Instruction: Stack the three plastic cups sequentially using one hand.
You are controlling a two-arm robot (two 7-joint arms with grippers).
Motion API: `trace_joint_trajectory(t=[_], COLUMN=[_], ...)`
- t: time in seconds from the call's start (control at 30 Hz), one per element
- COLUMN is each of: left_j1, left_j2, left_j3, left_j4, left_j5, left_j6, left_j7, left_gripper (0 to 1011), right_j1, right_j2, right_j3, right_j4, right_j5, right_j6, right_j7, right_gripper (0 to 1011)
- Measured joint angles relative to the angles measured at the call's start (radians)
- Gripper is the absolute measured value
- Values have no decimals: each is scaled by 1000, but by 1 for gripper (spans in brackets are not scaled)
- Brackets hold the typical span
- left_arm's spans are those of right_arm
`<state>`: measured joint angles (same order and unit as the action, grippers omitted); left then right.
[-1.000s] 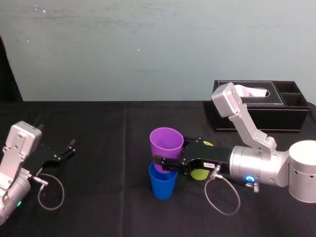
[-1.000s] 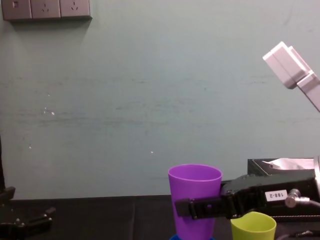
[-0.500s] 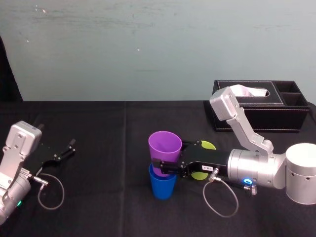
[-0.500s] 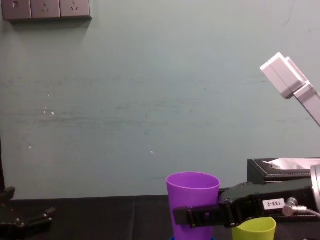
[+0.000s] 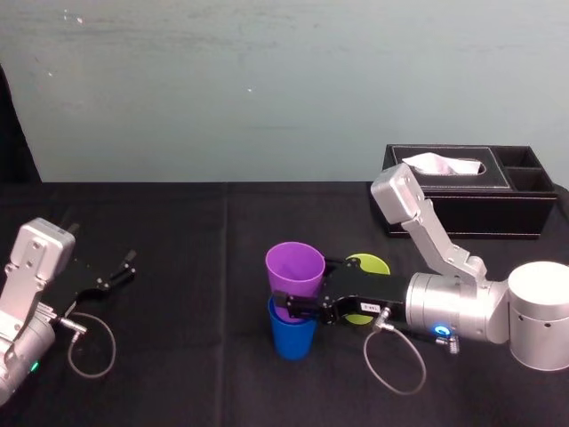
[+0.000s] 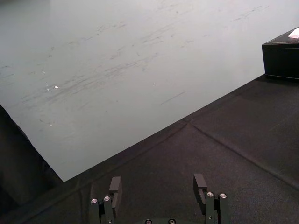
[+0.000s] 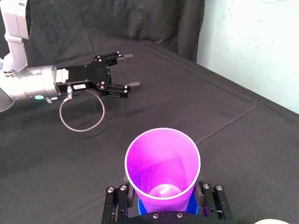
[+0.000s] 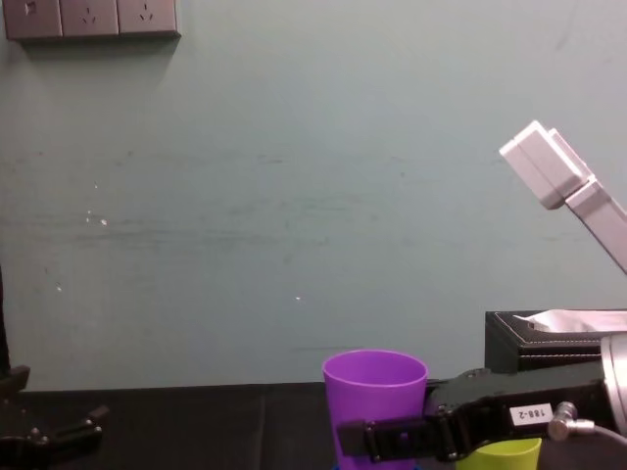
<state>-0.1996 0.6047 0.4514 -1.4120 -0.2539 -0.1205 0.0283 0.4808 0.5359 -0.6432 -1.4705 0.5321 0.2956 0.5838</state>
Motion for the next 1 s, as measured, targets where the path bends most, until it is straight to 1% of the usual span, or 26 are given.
trace_joint_trajectory(t=[0.17, 0.43, 0.6, 1.0], left_j1=[0, 0, 0, 0], left_j2=[0, 0, 0, 0], left_j3=[0, 0, 0, 0], left_j4=[0, 0, 0, 0], left_j5=[0, 0, 0, 0], left_j6=[0, 0, 0, 0], left_j7=[0, 0, 0, 0], left_gripper=[1000, 1000, 1000, 1000], right_j1=[0, -2, -6, -6], right_j2=[-6, -18, -27, -25], right_j3=[-5, -8, -4, -4], right_j4=[6, 23, 32, 30], right_j5=[-19, -35, -35, -35], right_j6=[-6, -7, -5, -4], right_j7=[-9, -10, -9, -10], right_gripper=[722, 723, 723, 723])
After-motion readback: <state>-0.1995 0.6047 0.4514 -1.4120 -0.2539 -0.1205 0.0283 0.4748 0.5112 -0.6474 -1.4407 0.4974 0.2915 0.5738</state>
